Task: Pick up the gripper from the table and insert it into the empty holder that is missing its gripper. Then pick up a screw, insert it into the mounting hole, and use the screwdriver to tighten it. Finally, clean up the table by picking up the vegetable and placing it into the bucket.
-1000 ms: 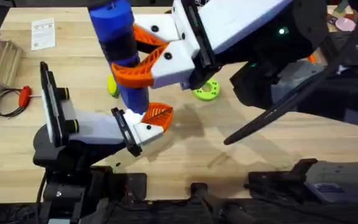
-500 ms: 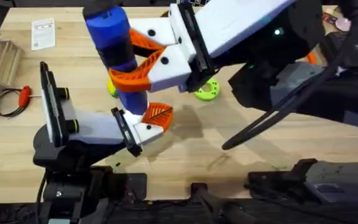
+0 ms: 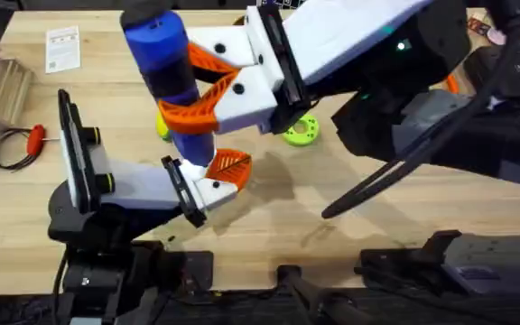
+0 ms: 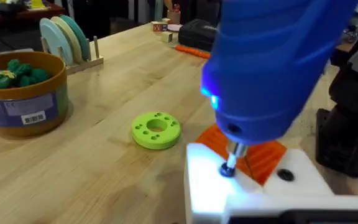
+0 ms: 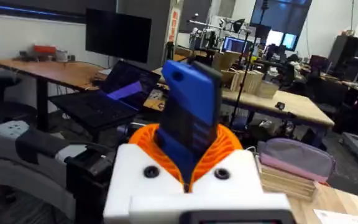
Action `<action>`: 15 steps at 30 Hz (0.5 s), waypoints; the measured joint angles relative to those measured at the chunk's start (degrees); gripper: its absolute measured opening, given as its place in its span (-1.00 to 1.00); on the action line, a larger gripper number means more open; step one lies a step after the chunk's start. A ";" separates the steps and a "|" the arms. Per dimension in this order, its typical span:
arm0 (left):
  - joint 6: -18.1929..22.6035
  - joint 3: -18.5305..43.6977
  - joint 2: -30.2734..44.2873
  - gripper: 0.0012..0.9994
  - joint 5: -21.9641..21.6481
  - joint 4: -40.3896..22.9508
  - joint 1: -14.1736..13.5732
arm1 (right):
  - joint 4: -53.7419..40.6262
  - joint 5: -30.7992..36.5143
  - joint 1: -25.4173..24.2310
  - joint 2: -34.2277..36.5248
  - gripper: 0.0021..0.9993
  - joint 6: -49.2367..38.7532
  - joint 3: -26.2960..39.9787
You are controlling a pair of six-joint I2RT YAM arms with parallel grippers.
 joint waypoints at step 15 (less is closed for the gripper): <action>0.00 0.00 0.00 -0.99 0.00 0.00 0.02 | -1.11 0.00 0.00 0.01 -0.96 -0.86 0.00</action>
